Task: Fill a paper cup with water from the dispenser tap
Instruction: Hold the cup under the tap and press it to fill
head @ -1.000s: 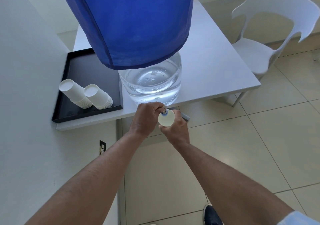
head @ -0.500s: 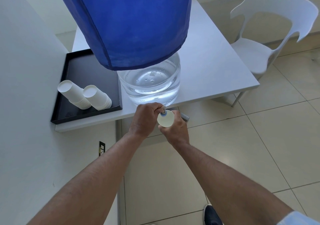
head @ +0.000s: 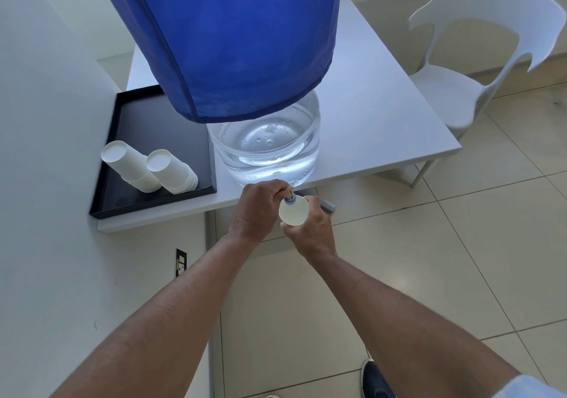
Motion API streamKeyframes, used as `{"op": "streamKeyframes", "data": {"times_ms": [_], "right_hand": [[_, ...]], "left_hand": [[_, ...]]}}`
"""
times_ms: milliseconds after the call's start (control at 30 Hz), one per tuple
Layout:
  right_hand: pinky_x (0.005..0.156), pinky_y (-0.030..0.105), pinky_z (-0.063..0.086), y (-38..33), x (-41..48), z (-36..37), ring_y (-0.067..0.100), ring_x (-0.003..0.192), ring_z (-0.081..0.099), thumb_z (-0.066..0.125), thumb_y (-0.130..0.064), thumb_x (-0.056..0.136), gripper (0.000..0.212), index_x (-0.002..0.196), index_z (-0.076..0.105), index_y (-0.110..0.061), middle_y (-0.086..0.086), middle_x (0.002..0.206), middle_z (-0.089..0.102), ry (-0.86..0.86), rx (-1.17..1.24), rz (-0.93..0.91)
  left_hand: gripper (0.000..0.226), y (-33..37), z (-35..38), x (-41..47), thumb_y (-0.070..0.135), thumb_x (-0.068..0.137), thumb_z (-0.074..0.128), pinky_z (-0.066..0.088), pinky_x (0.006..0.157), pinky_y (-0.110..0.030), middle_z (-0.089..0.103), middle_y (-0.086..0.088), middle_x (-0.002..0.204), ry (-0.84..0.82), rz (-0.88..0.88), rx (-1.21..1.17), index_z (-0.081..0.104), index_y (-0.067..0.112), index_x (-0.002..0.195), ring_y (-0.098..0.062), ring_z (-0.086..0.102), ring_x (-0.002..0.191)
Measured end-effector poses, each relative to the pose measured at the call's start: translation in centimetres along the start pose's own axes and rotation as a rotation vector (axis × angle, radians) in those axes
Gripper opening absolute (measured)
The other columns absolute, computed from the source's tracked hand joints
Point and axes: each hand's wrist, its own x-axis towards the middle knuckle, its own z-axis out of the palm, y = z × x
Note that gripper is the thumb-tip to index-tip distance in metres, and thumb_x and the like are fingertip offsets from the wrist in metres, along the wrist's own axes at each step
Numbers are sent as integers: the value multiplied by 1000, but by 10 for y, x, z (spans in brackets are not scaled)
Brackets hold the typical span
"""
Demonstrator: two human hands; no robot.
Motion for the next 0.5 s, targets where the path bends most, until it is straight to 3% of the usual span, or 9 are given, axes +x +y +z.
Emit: {"op": "streamKeyframes", "data": {"times_ms": [133, 300, 500], "right_hand": [[83, 48, 63, 0, -1, 0, 27, 103, 70, 90, -23, 76, 64, 129, 54, -20, 3, 114, 72, 1, -9, -1], [83, 48, 63, -1, 0, 1, 27, 103, 70, 89, -23, 77, 63, 129, 55, -21, 3, 114, 73, 4, -1, 3], [84, 48, 63, -1, 0, 1, 27, 104, 70, 90, -23, 77, 63, 130, 55, -19, 4, 114, 73, -2, -3, 2]], "left_hand": [[13, 0, 0, 1, 14, 102, 71, 44, 70, -8, 82, 3, 87, 1, -5, 3, 83, 11, 100, -9, 66, 73], [13, 0, 0, 1, 12, 102, 70, 51, 72, -22, 82, 2, 86, 0, 5, 0, 82, 10, 98, -14, 68, 74], [13, 0, 1, 1, 11, 102, 69, 47, 72, -12, 82, 2, 89, 3, 12, 5, 82, 9, 101, -11, 67, 75]]}}
